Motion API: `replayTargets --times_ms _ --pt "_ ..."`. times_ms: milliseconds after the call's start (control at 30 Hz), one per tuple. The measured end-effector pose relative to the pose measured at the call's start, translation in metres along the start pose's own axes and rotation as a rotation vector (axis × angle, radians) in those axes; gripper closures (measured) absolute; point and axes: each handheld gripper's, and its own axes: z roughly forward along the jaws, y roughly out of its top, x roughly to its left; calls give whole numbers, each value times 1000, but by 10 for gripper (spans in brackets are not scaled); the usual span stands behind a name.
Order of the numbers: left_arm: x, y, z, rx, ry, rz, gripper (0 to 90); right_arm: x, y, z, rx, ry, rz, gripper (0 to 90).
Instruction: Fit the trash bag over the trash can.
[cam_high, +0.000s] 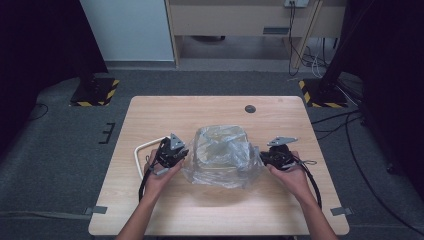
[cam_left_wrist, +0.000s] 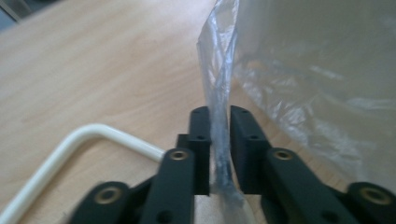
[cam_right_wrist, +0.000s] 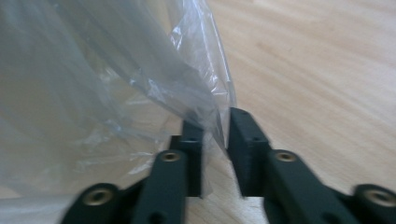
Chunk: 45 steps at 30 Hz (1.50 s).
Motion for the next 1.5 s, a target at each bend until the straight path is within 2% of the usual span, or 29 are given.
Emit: replayTargets --times_ms 100,200,300,500,600,833,1033,1167,1333,1500 --pt "-2 3 -6 -46 11 -21 586 -1 3 -9 -20 -12 6 573" --pt "-3 4 -14 -94 12 -23 528 -3 5 -18 -42 -31 14 503" --pt "-5 6 -21 -136 4 -14 507 -5 6 -29 -71 -31 28 431" --pt "-7 10 -34 -186 12 -3 501 -5 9 -48 -130 -31 18 362" --pt "-8 14 -42 -213 9 0 503 -7 10 -55 -142 -38 22 373" --pt "-11 22 -57 -250 -16 3 497 -11 9 -69 -159 -40 32 461" --pt "-15 26 -63 -279 -17 12 439 -1 21 -89 -208 -35 11 550" --pt "-18 27 -62 -270 -17 24 416 5 30 -95 -199 -25 3 529" --pt "-20 27 -64 -275 -21 23 402 11 28 -95 -200 -8 -18 519" --pt "-20 30 -64 -280 -24 22 380 15 29 -100 -208 -13 -32 526"
